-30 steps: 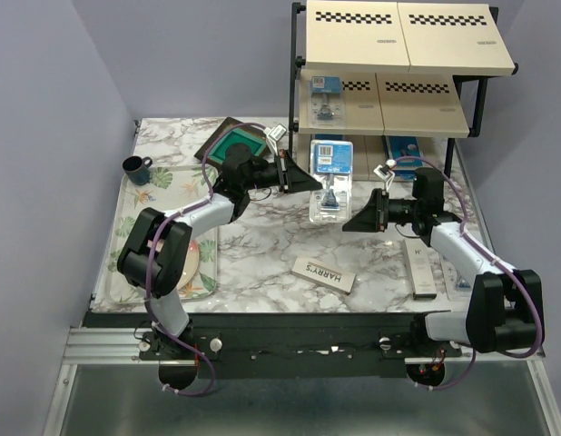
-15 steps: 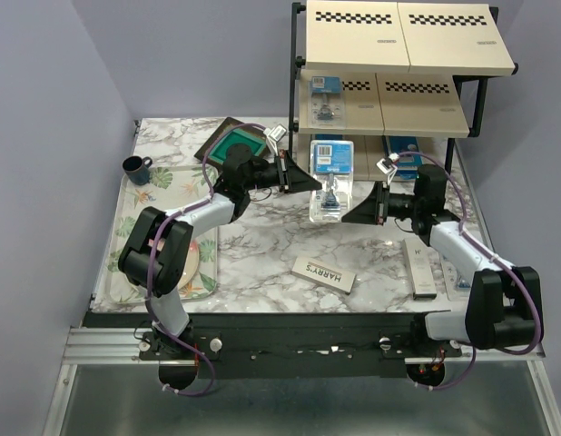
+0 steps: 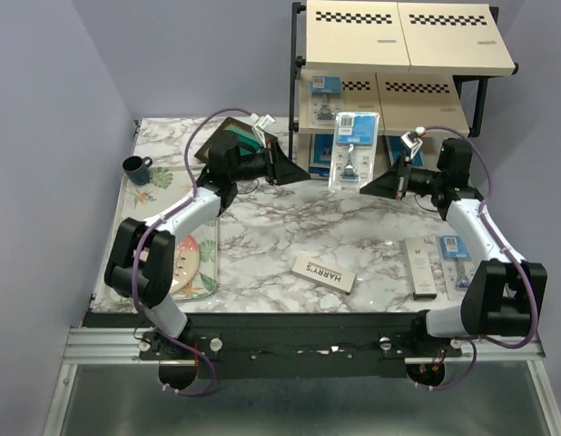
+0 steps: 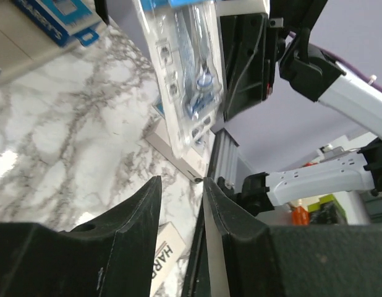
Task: Place and organize the shaving razors onto the shelf
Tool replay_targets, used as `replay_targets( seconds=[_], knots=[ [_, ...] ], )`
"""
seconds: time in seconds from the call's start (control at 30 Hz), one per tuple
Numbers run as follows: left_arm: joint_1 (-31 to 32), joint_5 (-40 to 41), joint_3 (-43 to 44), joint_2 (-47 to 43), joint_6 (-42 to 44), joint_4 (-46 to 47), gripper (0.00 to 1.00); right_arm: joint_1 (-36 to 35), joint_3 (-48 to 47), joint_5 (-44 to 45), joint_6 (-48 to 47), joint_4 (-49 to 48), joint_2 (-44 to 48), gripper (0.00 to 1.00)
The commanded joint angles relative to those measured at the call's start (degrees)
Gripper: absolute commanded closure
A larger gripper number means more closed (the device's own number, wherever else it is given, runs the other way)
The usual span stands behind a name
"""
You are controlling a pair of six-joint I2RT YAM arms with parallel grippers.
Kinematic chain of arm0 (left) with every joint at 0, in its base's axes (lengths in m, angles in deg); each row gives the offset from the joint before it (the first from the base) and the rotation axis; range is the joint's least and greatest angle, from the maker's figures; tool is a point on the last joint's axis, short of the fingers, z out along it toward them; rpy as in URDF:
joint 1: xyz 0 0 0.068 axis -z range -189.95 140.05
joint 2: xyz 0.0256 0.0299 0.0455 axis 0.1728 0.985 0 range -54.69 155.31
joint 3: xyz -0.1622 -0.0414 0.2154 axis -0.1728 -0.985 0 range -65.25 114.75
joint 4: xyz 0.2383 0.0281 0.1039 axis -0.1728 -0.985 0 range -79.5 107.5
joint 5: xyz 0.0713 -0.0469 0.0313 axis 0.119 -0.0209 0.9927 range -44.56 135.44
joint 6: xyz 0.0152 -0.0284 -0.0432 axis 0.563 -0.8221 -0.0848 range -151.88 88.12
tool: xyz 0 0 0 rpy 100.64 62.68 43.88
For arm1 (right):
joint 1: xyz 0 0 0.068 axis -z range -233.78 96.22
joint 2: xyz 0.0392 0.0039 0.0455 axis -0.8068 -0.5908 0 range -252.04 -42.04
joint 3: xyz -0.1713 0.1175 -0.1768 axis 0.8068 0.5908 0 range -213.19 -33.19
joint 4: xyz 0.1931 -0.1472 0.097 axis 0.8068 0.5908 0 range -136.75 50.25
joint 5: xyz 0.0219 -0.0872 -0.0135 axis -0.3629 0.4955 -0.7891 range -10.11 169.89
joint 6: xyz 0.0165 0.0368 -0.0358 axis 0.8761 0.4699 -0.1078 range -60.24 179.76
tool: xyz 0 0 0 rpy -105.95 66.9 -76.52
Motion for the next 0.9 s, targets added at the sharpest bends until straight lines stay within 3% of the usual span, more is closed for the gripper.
replay_targets(
  seconds=[0.0, 0.6, 0.87],
  knots=[
    [-2.85, -3.85, 3.31, -2.83, 10.30, -9.00, 0.59, 3.25, -7.68, -2.93, -2.02, 3.57, -4.99, 0.99],
    [-4.87, -5.26, 2.35, -4.50, 18.92, -16.92, 0.58, 8.96, -30.96, -9.78, 4.30, 6.74, -27.40, 0.99],
    [-4.87, -5.00, 3.75, -3.27, 20.77, -18.06, 0.58, 11.16, -34.32, -12.33, 8.87, 5.34, -32.50, 0.99]
  ],
)
